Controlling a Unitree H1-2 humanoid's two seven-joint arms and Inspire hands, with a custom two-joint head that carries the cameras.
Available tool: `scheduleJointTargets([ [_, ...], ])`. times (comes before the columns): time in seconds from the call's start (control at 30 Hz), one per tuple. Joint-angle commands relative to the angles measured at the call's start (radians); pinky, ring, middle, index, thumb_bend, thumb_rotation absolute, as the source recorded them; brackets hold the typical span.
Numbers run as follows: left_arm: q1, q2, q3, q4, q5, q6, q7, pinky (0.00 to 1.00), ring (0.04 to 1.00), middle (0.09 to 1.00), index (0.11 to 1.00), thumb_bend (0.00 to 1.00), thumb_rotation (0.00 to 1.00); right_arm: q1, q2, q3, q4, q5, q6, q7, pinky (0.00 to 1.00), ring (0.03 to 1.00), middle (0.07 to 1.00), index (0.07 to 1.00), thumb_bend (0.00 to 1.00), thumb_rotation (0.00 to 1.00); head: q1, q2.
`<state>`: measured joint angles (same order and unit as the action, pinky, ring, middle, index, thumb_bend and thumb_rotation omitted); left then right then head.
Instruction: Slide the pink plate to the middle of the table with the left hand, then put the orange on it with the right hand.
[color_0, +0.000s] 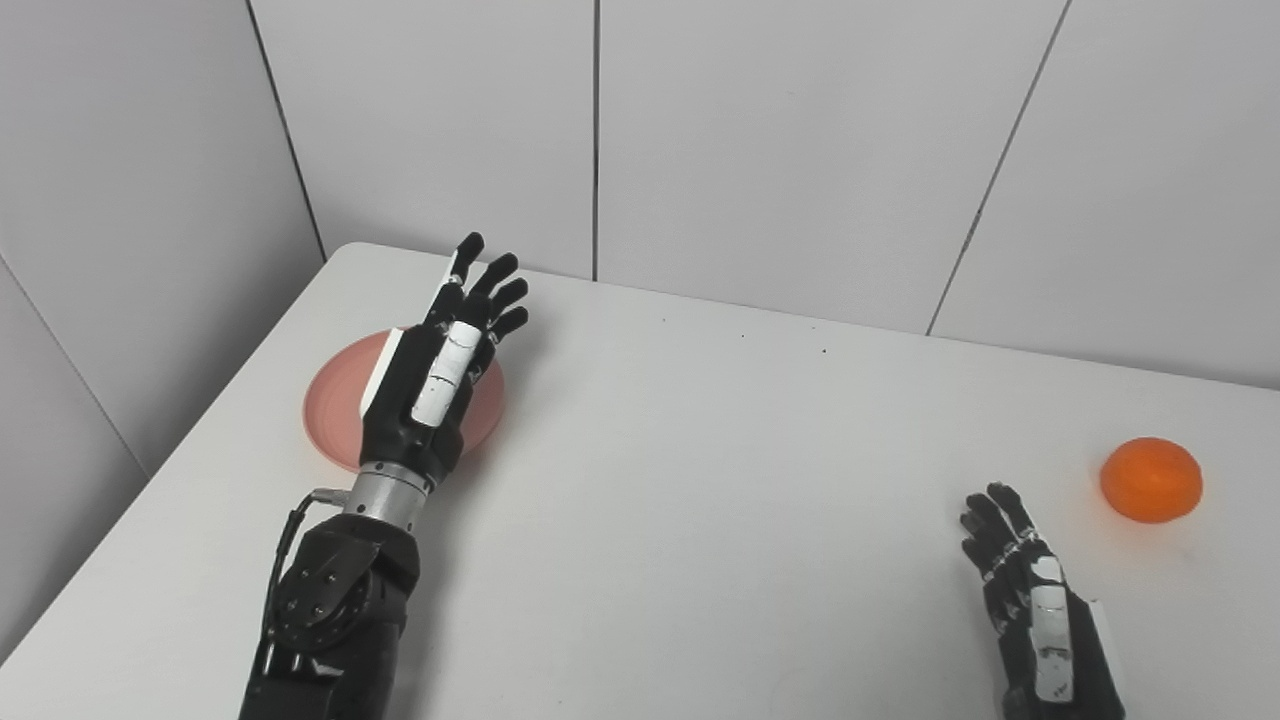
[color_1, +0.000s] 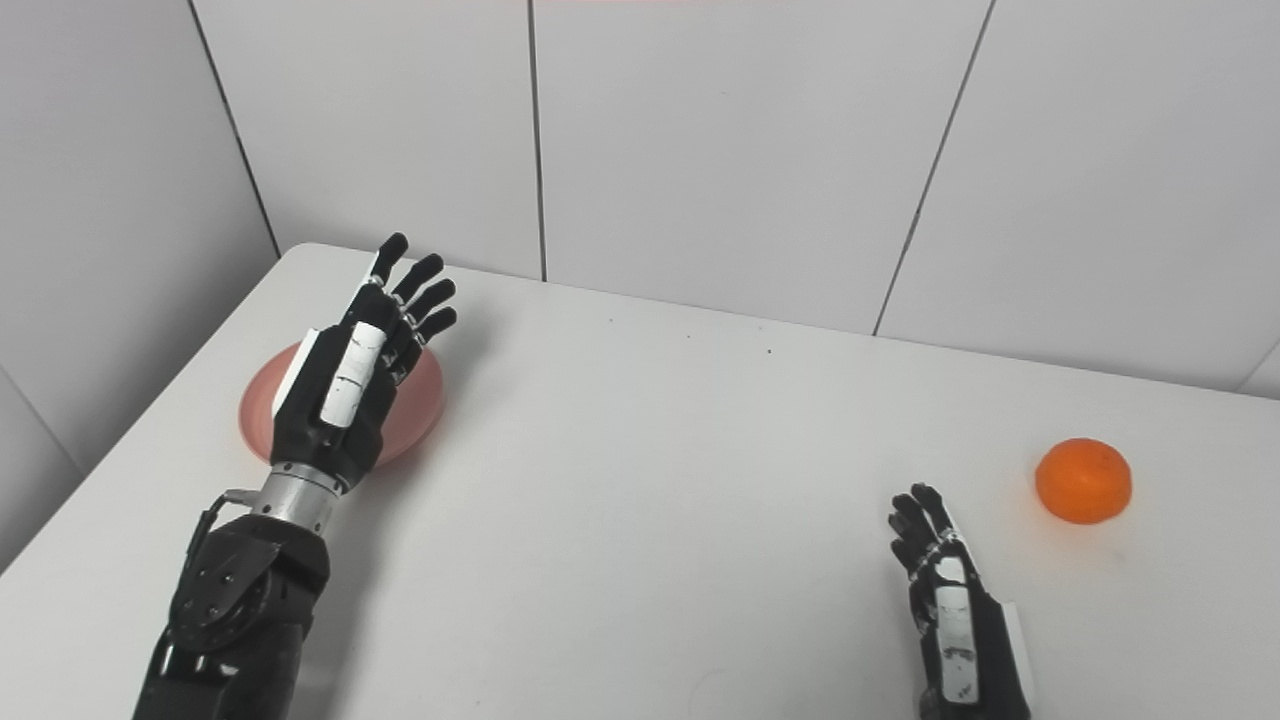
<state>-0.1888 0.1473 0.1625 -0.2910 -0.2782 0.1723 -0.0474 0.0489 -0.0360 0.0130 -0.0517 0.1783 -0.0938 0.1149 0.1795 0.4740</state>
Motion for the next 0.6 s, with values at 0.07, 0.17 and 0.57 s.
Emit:
scheduleJointTargets([
  [0.07, -0.08, 0.045, 0.055, -0.016, -0.014, -0.039, 0.008, 0.94, 0.942, 0.971, 1.0, 0.87, 0.78, 0.08, 0.003, -0.002, 0.107, 0.009, -0.008, 0.015, 0.96, 0.925, 0.898, 0.917, 0.83, 0.94, 0.0, 0.001],
  [0.17, -0.101, 0.065, 0.094, 0.021, -0.014, -0.065, 0.014, 0.93, 0.945, 0.955, 1.0, 0.87, 0.79, 0.078, 0.004, -0.002, 0.106, 0.007, -0.001, 0.013, 0.96, 0.924, 0.896, 0.917, 0.83, 0.94, 0.003, 0.002],
  [0.57, -0.154, 0.134, 0.171, 0.217, 0.035, -0.198, 0.038, 0.87, 0.904, 0.934, 1.0, 0.86, 0.77, 0.076, 0.012, 0.001, 0.112, 0.001, 0.002, 0.009, 0.95, 0.92, 0.89, 0.911, 0.84, 0.94, -0.006, 0.004],
])
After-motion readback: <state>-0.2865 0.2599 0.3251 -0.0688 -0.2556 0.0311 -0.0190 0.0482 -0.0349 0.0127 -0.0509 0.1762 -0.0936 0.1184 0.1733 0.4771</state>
